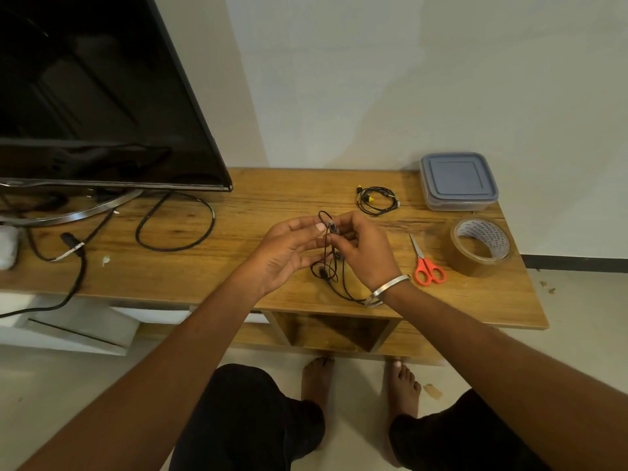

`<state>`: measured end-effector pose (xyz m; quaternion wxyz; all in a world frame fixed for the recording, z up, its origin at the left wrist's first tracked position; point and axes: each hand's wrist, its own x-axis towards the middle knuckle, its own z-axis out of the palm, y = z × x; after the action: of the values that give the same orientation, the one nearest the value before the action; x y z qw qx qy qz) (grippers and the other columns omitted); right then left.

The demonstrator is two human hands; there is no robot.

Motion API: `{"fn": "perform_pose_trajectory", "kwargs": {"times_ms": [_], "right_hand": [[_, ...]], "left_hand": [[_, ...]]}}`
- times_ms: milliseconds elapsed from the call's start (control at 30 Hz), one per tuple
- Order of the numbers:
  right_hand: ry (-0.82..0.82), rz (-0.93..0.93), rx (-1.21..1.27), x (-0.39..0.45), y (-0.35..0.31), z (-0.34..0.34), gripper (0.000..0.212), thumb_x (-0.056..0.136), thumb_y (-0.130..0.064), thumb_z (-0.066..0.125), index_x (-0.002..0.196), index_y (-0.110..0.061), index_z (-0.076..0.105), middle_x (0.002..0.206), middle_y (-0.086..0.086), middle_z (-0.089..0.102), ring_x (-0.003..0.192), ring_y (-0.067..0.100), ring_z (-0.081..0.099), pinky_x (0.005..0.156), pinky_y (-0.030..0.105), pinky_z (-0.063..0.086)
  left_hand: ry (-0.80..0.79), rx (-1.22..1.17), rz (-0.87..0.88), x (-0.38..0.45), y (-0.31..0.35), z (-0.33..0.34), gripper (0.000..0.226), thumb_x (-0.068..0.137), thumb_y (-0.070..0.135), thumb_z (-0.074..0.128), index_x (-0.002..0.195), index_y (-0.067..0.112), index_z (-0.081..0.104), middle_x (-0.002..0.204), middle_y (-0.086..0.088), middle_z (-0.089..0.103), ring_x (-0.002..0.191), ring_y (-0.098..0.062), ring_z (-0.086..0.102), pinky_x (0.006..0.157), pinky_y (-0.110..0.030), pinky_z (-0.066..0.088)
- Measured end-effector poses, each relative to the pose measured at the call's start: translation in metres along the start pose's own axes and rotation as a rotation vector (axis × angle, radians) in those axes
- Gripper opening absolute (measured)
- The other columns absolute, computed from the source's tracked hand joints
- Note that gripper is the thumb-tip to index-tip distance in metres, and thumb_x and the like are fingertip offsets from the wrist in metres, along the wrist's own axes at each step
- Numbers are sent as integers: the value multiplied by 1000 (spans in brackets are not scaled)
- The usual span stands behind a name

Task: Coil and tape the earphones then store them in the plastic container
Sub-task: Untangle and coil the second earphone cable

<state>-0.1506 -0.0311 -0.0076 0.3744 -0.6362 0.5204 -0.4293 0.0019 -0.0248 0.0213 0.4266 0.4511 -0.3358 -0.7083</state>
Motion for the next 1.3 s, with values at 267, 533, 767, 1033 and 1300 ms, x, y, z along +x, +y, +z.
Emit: {"fn": "perform_pose_trajectory", "kwargs": {"times_ms": [267, 533, 767, 1033, 1300], "right_hand": [[18, 46, 86, 3, 3, -1, 18, 80, -10, 72, 92, -15, 59, 81, -6, 63, 77, 11, 61, 70, 23, 53], [-27, -56, 31, 0, 2, -3, 14, 83, -5, 67, 91, -15, 61, 83, -10, 63, 76, 6, 62, 67, 21, 54], [-14, -110, -105, 1, 5, -2, 16, 78, -4, 72, 81, -18, 66, 81, -7, 61, 76, 10, 59, 66, 19, 49], [22, -26, -14, 1, 0, -1, 29, 79, -7, 71, 100, -20, 54, 74, 0, 59, 66, 13, 58, 59, 23, 51], [39, -75, -4, 1, 1, 1, 18, 79, -6, 70, 83, -21, 59, 82, 7, 64, 73, 20, 62, 64, 37, 55]], "left_hand": [[80, 117, 21, 1, -4, 1, 22, 91, 8, 64, 109, -4, 62, 94, -14, 68, 77, -17, 70, 72, -27, 59], [152, 82, -1, 2, -3, 0, 14, 97, 16, 58, 102, 3, 59, 97, -16, 67, 72, -22, 71, 67, -34, 61], [91, 131, 29, 1, 0, -2, 11, 92, 19, 63, 87, 12, 58, 104, -13, 67, 96, -30, 69, 71, -37, 60], [25, 365, 65, -3, -7, -2, 22, 88, 21, 69, 100, 2, 70, 110, -5, 65, 92, -15, 67, 76, -40, 60], [103, 292, 51, -2, -7, -1, 33, 100, 32, 51, 101, 5, 69, 100, -7, 71, 83, -17, 68, 68, -39, 61]]}}
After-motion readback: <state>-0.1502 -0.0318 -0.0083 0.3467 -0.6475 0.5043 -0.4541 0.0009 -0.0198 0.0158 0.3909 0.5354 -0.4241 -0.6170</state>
